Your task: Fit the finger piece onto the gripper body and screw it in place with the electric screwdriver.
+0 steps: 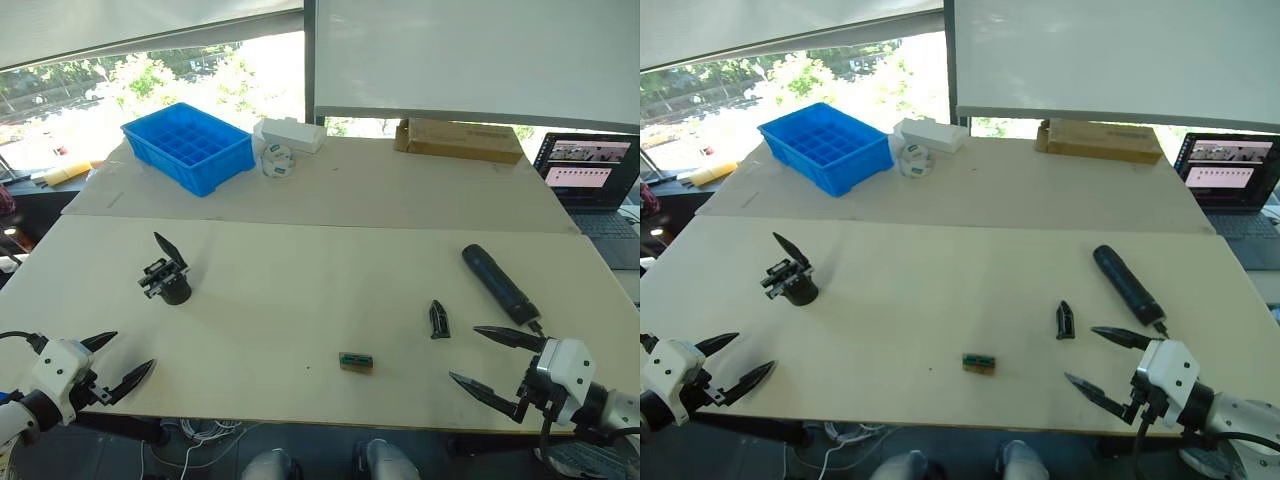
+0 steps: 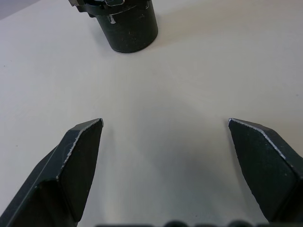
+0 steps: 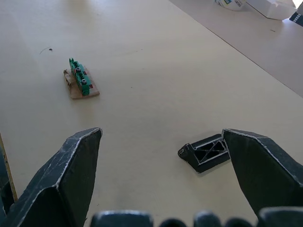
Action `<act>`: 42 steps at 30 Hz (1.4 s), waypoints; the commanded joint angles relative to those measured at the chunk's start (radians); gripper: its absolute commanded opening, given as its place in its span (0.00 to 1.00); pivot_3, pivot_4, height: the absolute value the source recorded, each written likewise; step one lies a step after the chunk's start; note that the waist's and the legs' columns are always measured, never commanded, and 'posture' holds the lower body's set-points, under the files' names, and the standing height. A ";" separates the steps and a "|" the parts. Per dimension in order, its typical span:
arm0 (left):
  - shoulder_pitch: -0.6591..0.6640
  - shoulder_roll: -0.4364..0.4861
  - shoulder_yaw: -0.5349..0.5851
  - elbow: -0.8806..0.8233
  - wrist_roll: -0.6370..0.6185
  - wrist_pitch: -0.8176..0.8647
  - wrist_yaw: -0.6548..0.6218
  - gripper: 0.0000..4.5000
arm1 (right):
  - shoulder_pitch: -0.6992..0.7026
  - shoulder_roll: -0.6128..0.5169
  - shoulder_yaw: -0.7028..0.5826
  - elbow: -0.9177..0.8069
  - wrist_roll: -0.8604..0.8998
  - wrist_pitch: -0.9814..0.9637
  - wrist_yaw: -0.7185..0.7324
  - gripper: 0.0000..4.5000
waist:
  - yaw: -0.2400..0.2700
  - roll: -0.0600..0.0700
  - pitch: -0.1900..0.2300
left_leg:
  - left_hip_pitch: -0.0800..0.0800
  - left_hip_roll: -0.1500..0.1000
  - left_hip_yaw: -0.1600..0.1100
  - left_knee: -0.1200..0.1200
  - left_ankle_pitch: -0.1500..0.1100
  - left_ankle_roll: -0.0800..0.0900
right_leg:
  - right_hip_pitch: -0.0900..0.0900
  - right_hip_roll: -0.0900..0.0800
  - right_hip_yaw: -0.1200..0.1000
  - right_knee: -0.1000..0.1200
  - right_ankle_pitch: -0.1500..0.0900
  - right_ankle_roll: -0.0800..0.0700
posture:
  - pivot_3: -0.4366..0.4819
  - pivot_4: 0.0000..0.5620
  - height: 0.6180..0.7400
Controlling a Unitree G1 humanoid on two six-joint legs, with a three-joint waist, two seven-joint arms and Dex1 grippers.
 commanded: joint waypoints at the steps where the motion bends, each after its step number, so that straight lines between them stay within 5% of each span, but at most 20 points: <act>1: 0.007 0.012 0.025 -0.032 -0.045 0.025 -0.012 1.00 | -0.023 0.002 -0.011 -0.042 0.028 0.013 -0.025 1.00 | 0.000 0.000 0.000 | 0.000 0.000 0.000 0.000 0.000 0.000 | 0.000 0.000 0.000 0.000 0.000 0.000 | 0.48 0.27 1.00; 13: 0.050 -0.143 0.138 -0.035 -0.194 0.158 0.122 1.00 | -0.169 0.136 0.121 -0.184 0.054 0.042 -0.165 1.00 | -0.001 0.000 0.000 | 0.000 -0.001 0.000 0.001 0.000 0.000 | 0.000 0.000 0.000 0.000 0.001 0.000 | 0.48 0.27 1.00; 27: -0.225 -0.170 -0.089 0.024 -0.068 0.150 0.177 1.00 | -0.162 0.154 0.135 -0.127 -0.008 -0.055 -0.173 1.00 | 0.002 -0.002 -0.001 | 0.000 -0.001 0.001 0.004 0.003 0.006 | 0.001 0.007 -0.001 0.001 0.005 -0.005 | 0.48 0.27 1.00; 42: -0.492 -0.203 -0.196 0.247 0.033 0.091 0.241 1.00 | -0.121 0.186 0.137 -0.096 -0.044 -0.133 -0.207 1.00 | 0.012 0.001 -0.003 | 0.001 -0.001 0.002 0.004 0.004 0.005 | 0.002 0.006 -0.001 0.003 0.005 -0.004 | 0.48 0.27 1.00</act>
